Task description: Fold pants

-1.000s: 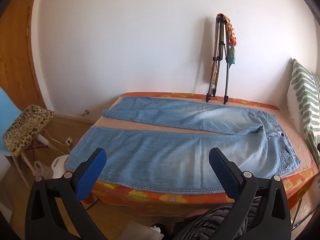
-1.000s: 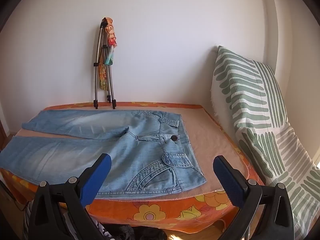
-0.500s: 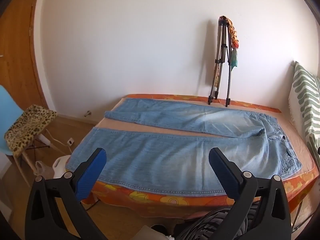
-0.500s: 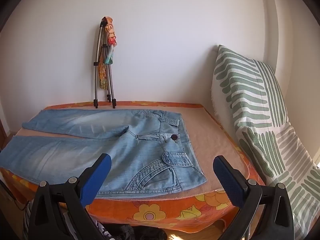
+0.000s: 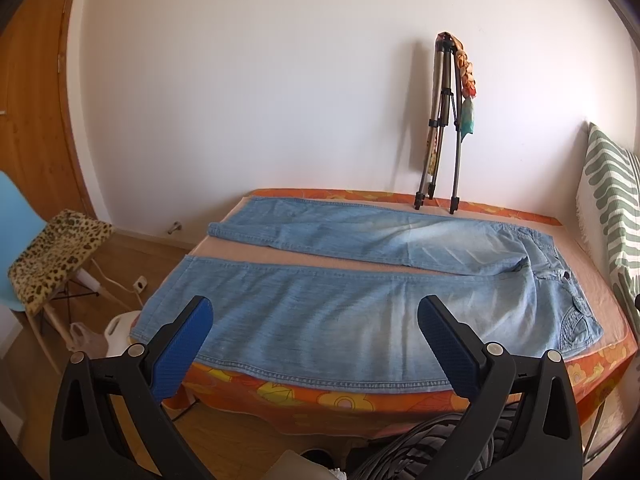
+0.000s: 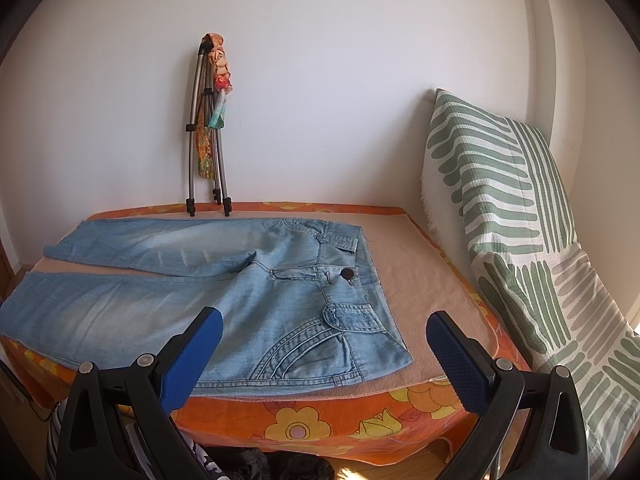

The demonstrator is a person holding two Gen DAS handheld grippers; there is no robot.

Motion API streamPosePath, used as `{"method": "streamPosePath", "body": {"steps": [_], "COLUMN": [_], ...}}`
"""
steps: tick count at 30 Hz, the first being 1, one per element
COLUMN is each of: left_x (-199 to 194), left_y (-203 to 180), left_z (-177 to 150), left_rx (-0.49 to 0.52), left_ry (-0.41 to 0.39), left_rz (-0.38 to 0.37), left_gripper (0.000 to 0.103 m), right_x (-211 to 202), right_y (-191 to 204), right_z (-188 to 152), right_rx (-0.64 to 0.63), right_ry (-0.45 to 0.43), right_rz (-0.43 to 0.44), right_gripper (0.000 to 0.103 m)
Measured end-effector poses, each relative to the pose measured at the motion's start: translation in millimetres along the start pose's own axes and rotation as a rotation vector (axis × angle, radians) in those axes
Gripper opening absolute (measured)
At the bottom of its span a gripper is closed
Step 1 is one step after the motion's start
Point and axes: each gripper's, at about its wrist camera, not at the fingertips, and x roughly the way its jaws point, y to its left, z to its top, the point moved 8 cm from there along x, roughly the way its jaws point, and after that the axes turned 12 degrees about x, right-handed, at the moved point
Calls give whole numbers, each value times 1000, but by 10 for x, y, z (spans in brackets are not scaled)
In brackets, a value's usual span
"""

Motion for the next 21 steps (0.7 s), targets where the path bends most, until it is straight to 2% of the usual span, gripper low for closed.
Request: {"method": "streamPosePath", "body": {"steps": [21], "left_x": [8], "left_y": [24], "left_z": [-20], "left_rx": [-6], "left_ry": [1], "left_rz": [-5], "left_gripper": [102], "right_x": [-7], "right_y": [10], "right_z": [6], "right_rx": [-3], "right_ry": [1], "right_rz": [2], "right_gripper": [103]}}
